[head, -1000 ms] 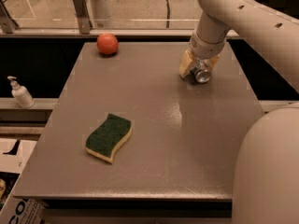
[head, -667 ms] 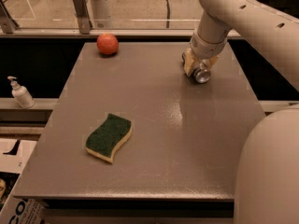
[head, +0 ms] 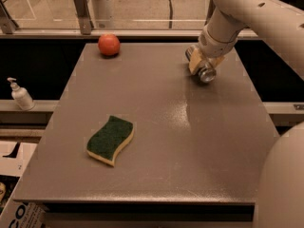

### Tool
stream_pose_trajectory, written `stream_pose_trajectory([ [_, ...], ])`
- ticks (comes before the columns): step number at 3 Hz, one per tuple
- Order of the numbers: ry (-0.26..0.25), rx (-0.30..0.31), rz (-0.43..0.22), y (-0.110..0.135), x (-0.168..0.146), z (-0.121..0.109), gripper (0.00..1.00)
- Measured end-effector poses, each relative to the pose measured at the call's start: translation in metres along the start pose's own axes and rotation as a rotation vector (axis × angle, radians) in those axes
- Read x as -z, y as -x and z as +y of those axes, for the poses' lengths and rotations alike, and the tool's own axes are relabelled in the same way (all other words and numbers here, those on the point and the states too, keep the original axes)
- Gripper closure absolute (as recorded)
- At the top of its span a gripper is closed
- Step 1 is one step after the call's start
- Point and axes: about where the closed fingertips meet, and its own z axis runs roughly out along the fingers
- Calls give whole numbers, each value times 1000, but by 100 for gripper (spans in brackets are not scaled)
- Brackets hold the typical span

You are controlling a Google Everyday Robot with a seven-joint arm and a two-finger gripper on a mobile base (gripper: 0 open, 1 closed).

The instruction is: Place redbull can upright

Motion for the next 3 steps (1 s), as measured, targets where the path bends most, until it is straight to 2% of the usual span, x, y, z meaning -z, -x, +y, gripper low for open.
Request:
stream_pose_trajectory([
  [1,55,23,-79,0,20,-2,100],
  [2,141,90,-182,-5,44,-1,100],
  [3,238,185,-283,-10,62,4,100],
])
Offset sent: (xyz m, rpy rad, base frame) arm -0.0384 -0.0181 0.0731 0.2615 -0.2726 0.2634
